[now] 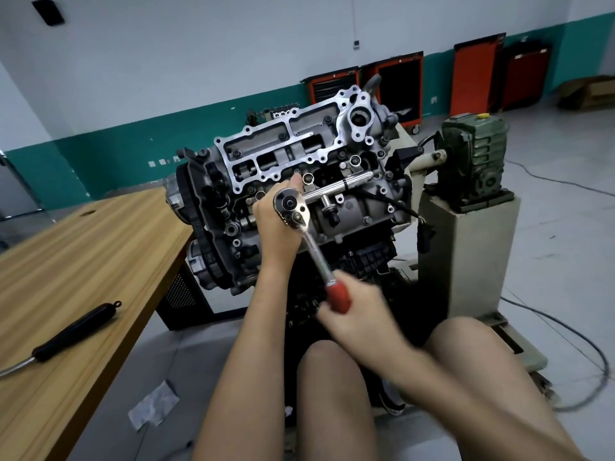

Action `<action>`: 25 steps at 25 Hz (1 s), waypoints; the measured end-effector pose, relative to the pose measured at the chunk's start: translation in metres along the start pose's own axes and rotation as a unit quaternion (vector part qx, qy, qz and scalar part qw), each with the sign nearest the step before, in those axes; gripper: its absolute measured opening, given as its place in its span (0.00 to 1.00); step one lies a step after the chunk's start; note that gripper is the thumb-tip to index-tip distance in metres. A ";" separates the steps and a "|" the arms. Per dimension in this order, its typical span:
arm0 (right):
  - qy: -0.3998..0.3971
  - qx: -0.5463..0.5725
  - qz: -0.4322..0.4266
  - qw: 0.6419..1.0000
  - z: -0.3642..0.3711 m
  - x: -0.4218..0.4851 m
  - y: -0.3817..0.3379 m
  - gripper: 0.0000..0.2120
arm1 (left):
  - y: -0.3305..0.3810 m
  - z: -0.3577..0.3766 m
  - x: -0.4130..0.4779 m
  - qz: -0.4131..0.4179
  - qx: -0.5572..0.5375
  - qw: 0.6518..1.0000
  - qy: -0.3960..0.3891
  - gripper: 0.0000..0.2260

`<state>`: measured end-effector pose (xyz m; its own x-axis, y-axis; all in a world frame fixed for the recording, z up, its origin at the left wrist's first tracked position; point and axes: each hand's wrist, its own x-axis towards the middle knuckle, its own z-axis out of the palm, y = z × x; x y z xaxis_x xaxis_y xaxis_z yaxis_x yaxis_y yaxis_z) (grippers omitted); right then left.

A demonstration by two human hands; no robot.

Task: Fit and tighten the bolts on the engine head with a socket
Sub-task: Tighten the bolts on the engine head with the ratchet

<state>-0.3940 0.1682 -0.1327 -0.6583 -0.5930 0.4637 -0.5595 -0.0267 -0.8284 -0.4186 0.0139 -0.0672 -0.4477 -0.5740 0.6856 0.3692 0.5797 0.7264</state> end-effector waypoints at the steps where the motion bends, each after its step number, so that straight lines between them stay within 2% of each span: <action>1: 0.017 0.068 0.038 0.997 0.029 -0.008 -0.005 0.18 | 0.001 -0.001 0.001 -0.007 -0.007 1.000 -0.003 0.16; 3: 0.026 0.133 0.070 0.988 0.062 -0.015 -0.013 0.16 | 0.002 -0.007 0.002 0.000 0.015 1.000 -0.014 0.20; 5: -0.002 0.064 0.049 0.997 0.034 -0.010 -0.008 0.16 | 0.006 -0.010 0.001 0.020 0.058 0.998 -0.031 0.22; 7: -0.084 -0.056 -0.028 0.995 -0.029 0.010 -0.001 0.18 | 0.009 -0.008 0.001 0.037 0.065 0.997 -0.033 0.23; 9: -0.162 -0.214 -0.087 0.959 -0.093 0.048 -0.009 0.18 | 0.010 -0.004 0.002 0.042 0.060 0.997 -0.035 0.23; 10: -0.176 -0.295 -0.111 0.933 -0.116 0.071 -0.016 0.18 | 0.010 -0.002 0.002 0.040 0.059 0.997 -0.037 0.23; 12: -0.160 -0.391 -0.154 0.893 -0.136 0.100 -0.028 0.15 | 0.009 -0.003 0.002 0.036 0.056 0.997 -0.035 0.23; 13: -0.144 -0.402 -0.158 0.890 -0.135 0.102 -0.027 0.15 | 0.008 -0.005 0.002 0.031 0.053 0.998 -0.033 0.23; 15: -0.113 -0.348 -0.124 0.922 -0.113 0.077 -0.014 0.18 | 0.006 -0.008 0.001 0.022 0.038 0.998 -0.033 0.22; 18: -0.014 -0.116 -0.054 0.992 -0.039 0.017 0.006 0.20 | 0.011 -0.003 -0.002 0.032 0.060 0.997 -0.024 0.23; 21: 0.024 0.092 0.042 0.995 0.039 -0.009 -0.001 0.15 | 0.013 -0.003 -0.002 0.031 0.058 0.998 -0.025 0.24; 23: 0.014 0.101 0.047 0.994 0.047 -0.010 -0.004 0.13 | 0.011 -0.008 0.001 0.028 0.053 0.998 -0.036 0.24; 25: -0.020 0.010 -0.001 1.000 0.005 0.002 0.003 0.16 | 0.011 -0.008 0.002 0.029 0.071 0.996 -0.040 0.24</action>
<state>-0.3948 0.1635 -0.1362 -0.6364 -0.6247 0.4525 -0.5497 -0.0443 -0.8342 -0.4083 0.0148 -0.0574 -0.4945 -0.4929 0.7159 0.2792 0.6899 0.6679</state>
